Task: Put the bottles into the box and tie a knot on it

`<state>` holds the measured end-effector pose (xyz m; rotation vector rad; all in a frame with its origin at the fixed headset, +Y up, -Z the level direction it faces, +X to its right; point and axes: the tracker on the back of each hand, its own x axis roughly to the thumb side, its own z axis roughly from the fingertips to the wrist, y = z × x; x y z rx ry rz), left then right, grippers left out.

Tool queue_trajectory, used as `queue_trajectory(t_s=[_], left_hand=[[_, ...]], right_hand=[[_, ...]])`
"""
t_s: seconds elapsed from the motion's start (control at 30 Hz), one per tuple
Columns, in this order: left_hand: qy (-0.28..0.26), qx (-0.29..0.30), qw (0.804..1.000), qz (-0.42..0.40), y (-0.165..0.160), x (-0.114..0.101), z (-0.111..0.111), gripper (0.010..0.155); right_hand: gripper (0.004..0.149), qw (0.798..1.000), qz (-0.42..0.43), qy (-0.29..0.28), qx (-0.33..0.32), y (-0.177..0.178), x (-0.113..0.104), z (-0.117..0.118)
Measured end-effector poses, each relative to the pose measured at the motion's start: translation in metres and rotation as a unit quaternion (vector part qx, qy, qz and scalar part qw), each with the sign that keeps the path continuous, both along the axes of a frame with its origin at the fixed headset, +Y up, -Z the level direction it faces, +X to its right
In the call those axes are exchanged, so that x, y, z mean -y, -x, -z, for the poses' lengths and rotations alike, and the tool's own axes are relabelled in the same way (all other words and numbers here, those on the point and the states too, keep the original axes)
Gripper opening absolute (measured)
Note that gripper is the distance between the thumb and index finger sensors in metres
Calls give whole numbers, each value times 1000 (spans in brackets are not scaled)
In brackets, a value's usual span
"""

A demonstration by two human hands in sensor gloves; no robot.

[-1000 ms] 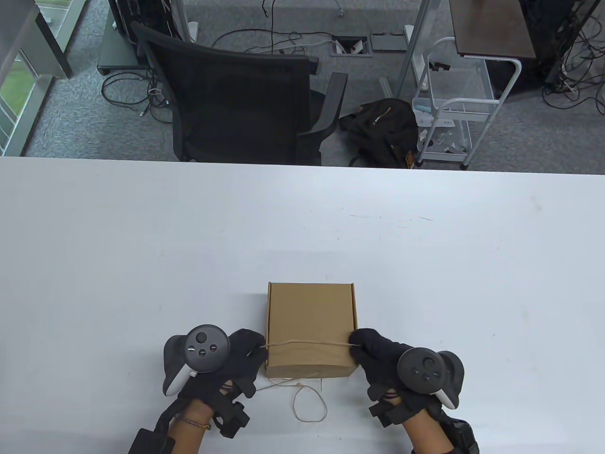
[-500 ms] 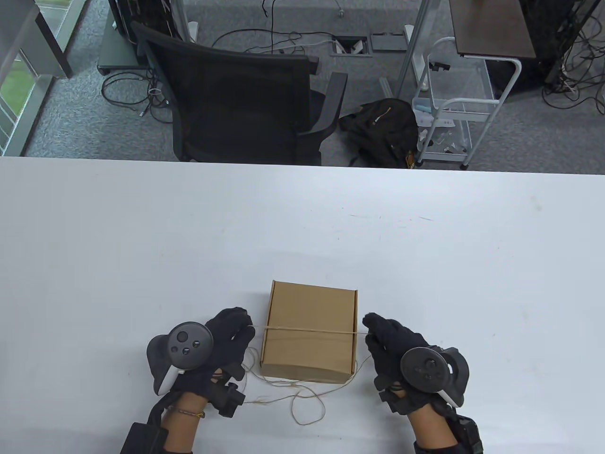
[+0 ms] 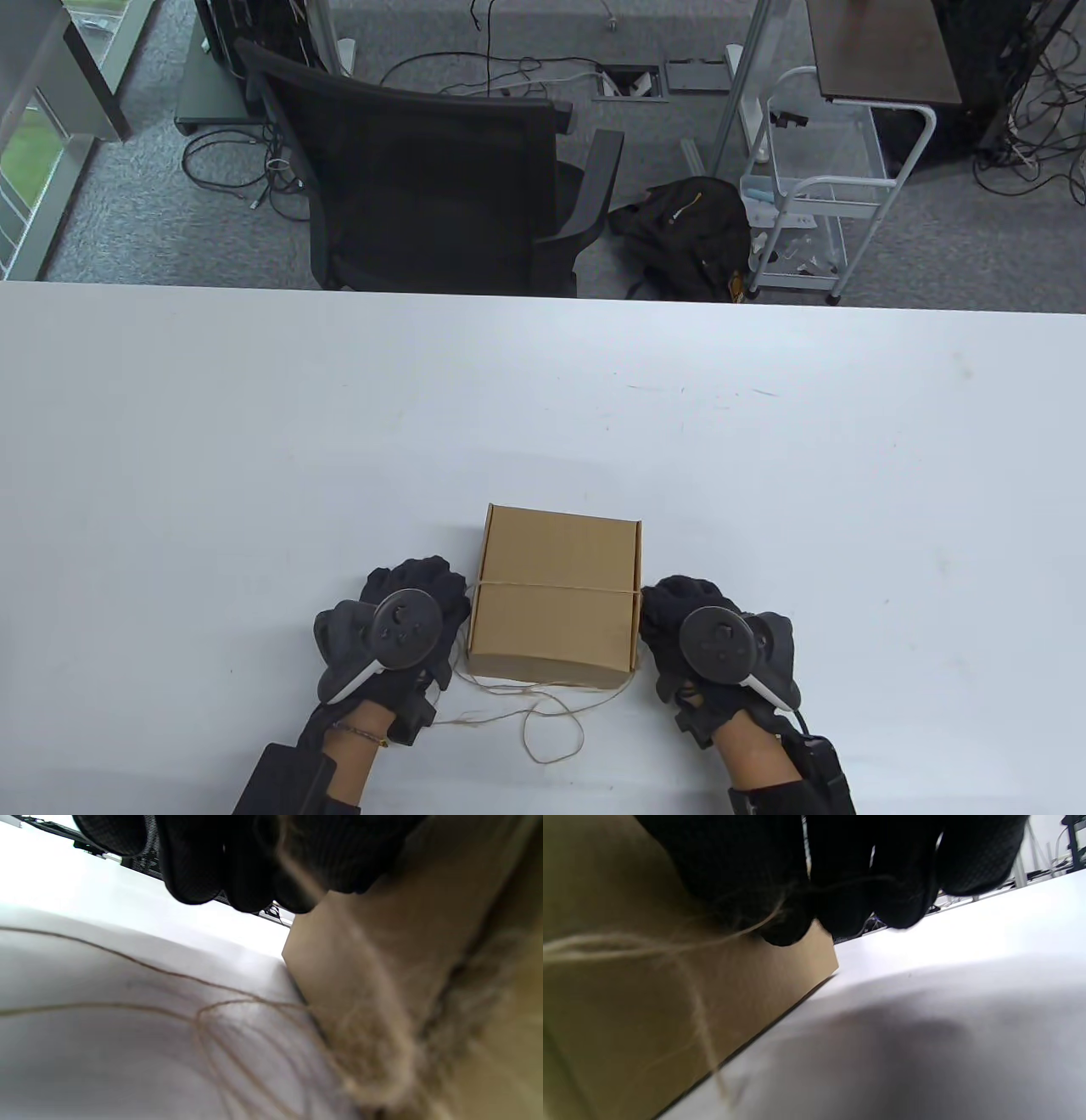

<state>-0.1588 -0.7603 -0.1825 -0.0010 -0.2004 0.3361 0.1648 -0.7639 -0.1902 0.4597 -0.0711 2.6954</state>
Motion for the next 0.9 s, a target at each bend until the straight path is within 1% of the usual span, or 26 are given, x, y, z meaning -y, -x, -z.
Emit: queue_trajectory(t_s=[0.1,0.17,0.33,0.37,0.43,0.5,0.6,0.67,0.8,0.9], left_hand=[[6,10,1000,7,-2,5,0,47],[19,24,1000,7,-3,8,1,47],[58,58,996,31,-9,15,3,47],[52,58,996,41,-10,15,3,47],[49,62,996,30,-10,13,3,47],[46,64,997,0,-7,8,2,46],[46,68,994,-78,2,1,1,46],[43,64,988,-136,7,-2,0,46],[49,59,973,-218,14,-9,0,46],[56,54,964,-254,21,-10,0,46]], right_hand=[[39,999,-31,5,-13,4,5,1],[39,999,-44,19,-20,7,8,1],[39,997,-64,30,-19,12,12,3],[39,997,-64,25,-21,12,11,2],[39,998,-58,19,-26,12,10,2],[39,999,-26,34,-24,7,9,3],[40,995,90,48,-18,-6,5,3],[40,986,151,61,-21,-12,4,4],[40,979,191,68,-34,-18,-1,3],[40,970,233,67,-36,-20,-7,1]])
